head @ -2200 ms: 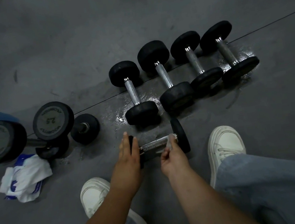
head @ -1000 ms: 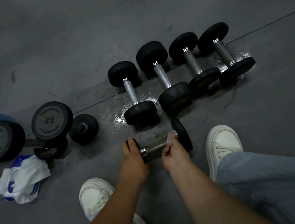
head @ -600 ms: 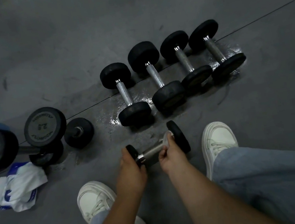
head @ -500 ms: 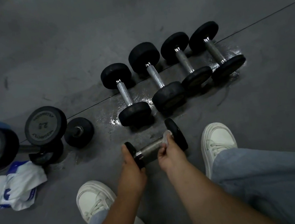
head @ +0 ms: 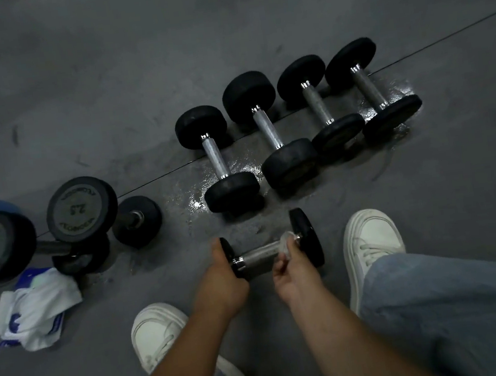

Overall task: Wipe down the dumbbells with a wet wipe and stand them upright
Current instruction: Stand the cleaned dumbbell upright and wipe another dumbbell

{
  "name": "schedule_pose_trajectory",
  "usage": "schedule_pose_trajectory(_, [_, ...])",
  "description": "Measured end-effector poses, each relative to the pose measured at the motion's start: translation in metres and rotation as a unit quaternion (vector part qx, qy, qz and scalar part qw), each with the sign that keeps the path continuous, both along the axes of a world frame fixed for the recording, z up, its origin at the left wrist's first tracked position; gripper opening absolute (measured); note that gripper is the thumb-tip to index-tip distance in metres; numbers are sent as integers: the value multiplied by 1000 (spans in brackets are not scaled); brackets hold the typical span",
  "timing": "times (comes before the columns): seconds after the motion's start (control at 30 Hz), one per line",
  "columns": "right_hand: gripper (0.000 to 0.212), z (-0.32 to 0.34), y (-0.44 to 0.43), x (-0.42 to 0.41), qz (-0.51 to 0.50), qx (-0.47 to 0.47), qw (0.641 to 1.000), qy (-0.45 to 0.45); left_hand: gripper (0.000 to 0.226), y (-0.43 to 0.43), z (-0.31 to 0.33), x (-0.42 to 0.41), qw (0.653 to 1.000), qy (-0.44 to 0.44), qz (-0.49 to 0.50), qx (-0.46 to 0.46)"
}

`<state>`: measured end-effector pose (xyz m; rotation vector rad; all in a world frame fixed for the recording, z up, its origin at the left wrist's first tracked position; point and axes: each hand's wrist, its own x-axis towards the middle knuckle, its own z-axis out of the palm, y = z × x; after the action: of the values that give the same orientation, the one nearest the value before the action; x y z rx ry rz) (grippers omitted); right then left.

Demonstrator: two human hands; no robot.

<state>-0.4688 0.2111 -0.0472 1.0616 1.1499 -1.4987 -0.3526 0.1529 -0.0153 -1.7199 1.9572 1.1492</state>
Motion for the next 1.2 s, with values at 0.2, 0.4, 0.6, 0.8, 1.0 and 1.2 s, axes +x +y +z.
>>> schedule_pose_trajectory(0.2, [25, 5, -11, -2, -23, 31, 999, -27, 96, -3, 14, 1, 997, -70, -36, -17])
schedule_pose_trajectory(0.4, [13, 10, -8, 0, 9, 34, 999, 8, 100, 10, 5, -2, 998, -36, 1, -56])
schedule_pose_trajectory(0.6, [17, 4, -29, -11, -76, -2, 996, -43, 101, 2, 5, -6, 998, -37, 1, -46])
schedule_pose_trajectory(0.8, [17, -6, -8, -4, -73, -18, 997, -35, 67, -23, 8, -6, 993, -42, 49, 98])
schedule_pose_trajectory(1.0, [31, -2, -26, -7, 20, -9, 1000, 17, 84, 16, 9, 4, 997, -19, 48, -52])
schedule_pose_trajectory(1.2, [28, -5, -27, -11, 79, -36, 996, 29, 85, 20, 2, 1, 995, 21, 86, -49])
